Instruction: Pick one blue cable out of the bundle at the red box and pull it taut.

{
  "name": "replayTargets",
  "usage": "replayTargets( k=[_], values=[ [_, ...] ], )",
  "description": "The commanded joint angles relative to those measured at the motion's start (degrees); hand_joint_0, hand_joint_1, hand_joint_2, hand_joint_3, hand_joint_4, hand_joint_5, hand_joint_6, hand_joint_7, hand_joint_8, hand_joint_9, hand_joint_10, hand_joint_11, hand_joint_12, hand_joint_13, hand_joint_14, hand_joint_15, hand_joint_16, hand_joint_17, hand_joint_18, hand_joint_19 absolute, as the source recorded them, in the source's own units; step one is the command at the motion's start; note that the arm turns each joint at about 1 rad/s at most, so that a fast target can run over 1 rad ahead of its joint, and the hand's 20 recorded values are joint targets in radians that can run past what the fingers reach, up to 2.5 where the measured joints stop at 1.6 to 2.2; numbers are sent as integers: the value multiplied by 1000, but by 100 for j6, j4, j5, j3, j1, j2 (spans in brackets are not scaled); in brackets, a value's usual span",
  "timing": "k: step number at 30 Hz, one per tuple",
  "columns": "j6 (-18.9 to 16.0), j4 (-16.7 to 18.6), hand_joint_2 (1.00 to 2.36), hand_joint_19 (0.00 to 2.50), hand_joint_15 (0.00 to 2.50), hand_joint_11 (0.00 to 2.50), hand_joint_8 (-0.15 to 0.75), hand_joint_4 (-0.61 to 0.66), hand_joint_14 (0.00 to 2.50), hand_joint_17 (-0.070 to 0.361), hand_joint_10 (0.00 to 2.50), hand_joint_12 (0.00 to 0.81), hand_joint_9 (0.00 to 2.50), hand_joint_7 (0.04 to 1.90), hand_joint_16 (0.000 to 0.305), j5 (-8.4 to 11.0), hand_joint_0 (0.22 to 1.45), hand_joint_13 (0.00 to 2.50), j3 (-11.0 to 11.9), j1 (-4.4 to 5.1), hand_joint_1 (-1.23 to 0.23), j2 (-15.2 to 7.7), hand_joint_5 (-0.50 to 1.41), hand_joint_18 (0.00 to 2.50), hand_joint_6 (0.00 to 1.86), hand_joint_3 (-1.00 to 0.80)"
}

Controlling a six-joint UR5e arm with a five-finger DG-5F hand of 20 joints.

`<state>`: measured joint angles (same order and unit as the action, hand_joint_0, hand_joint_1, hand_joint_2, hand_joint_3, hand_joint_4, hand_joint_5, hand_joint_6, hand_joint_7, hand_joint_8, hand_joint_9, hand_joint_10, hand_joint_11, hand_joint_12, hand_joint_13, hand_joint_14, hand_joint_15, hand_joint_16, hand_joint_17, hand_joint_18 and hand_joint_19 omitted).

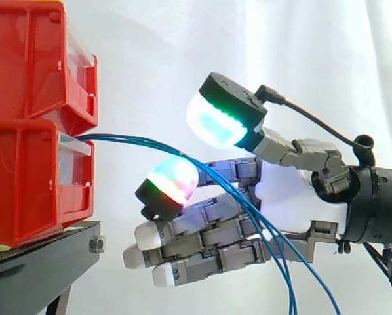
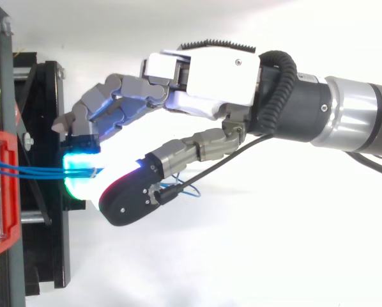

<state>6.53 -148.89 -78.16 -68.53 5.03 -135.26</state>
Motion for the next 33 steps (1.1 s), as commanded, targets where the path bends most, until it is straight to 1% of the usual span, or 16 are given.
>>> replayTargets(
  k=[1,3,7,10,13,18,20,21,22,23,24,26,29,31,33],
  values=[
    [-2,0,1008,155,144,359,368,168,5,126,7,367,730,988,56,-6,575,364,-2,6,-626,-1,-151,364,878,-389],
    [-2,0,1011,152,136,365,373,171,5,126,7,371,733,998,56,3,579,371,7,-2,-656,-1,-152,379,886,-295],
    [-2,0,1011,116,126,391,409,193,4,142,6,408,765,965,63,3,584,413,7,6,-723,-1,-147,455,917,-144],
    [-2,0,1010,110,128,391,414,173,5,144,6,414,773,957,64,-6,596,432,7,6,-753,-1,-145,479,926,-98],
    [-2,9,1012,103,127,402,399,140,4,137,7,401,760,978,61,3,613,425,7,15,-791,-1,-148,465,927,-102],
    [-2,0,1015,92,114,392,371,118,6,123,8,375,736,1019,55,3,660,392,33,15,-864,-1,-156,429,920,-219],
    [-11,0,1011,68,106,392,366,123,4,123,8,377,727,1034,55,3,686,389,33,6,-897,8,-156,432,914,-302],
    [-2,0,1005,55,104,384,362,132,4,123,8,377,717,1037,55,3,710,385,33,15,-902,-1,-157,433,902,-390],
    [-11,-9,1003,48,95,384,360,143,4,123,8,377,716,1019,55,3,723,380,33,6,-897,-1,-158,433,894,-466],
    [-2,-9,1000,37,90,388,361,164,3,124,8,378,713,972,55,3,728,375,33,6,-901,-1,-157,434,891,-500],
    [-2,-9,1000,30,88,374,354,205,3,124,8,377,694,948,55,3,713,361,33,15,-894,-1,-159,429,882,-500],
    [-2,0,1000,31,85,375,351,233,3,124,10,380,685,932,55,3,698,356,33,15,-896,-1,-159,426,882,-500],
    [-2,-9,1000,57,93,383,351,250,3,125,8,384,677,978,56,3,588,348,60,15,-901,-1,-161,415,885,-500],
    [-2,-9,1000,76,103,389,374,262,3,138,9,407,681,943,61,3,485,344,60,15,-851,-1,-162,421,895,-500],
    [-2,-9,1000,82,108,381,394,263,3,145,6,423,701,898,65,3,446,353,68,15,-810,8,-158,432,898,-500]
  ],
)
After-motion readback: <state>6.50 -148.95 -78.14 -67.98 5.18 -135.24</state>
